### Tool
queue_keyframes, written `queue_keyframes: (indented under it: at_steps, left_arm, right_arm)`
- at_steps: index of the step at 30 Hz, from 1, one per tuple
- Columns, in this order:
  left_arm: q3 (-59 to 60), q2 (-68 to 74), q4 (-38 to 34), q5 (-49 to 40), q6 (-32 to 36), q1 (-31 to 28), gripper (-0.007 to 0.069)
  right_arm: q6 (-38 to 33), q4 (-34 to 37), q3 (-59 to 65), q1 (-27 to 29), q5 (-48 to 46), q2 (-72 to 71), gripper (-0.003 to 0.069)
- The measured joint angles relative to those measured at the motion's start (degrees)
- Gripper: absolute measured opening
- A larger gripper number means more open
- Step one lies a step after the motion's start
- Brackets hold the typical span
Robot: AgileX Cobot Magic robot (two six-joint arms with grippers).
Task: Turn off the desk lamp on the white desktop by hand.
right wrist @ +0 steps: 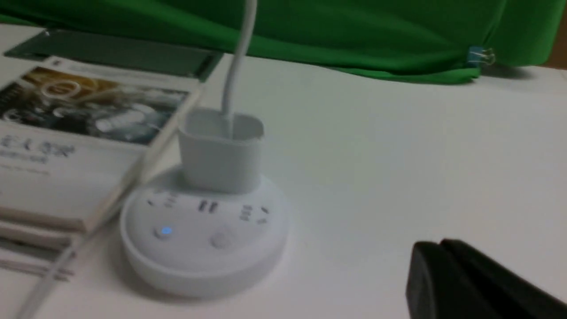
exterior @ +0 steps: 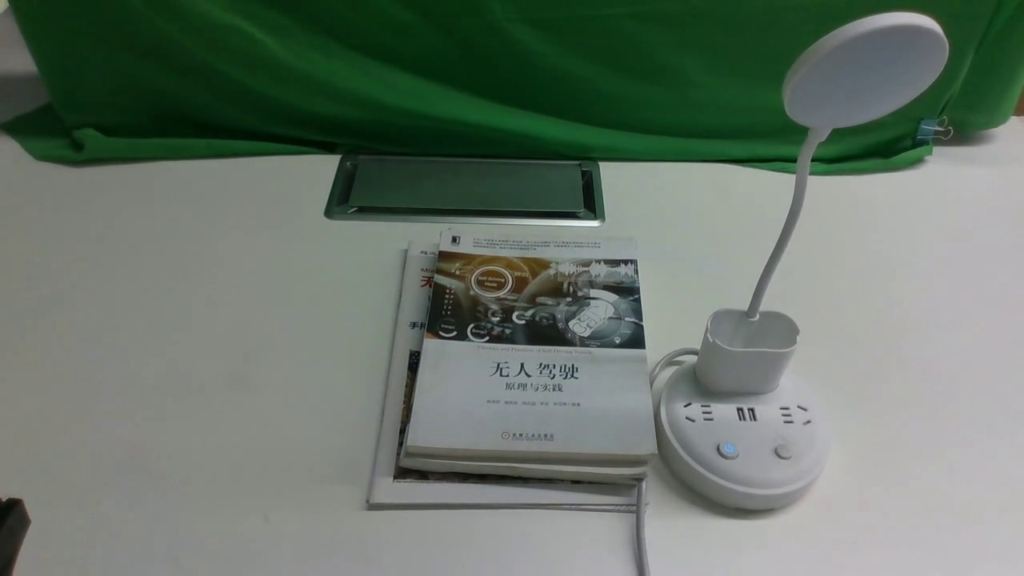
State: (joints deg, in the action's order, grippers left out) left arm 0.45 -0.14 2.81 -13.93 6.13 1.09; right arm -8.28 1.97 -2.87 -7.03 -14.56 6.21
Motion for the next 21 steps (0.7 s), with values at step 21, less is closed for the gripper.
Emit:
queue_keyframes:
  at_steps: [21]
  left_arm:
    - [0.00,0.00,0.26,0.00,0.08,0.00,0.0020]
  right_arm:
    - [-0.37,0.00,3.30,0.28,0.49,-6.12,0.0038]
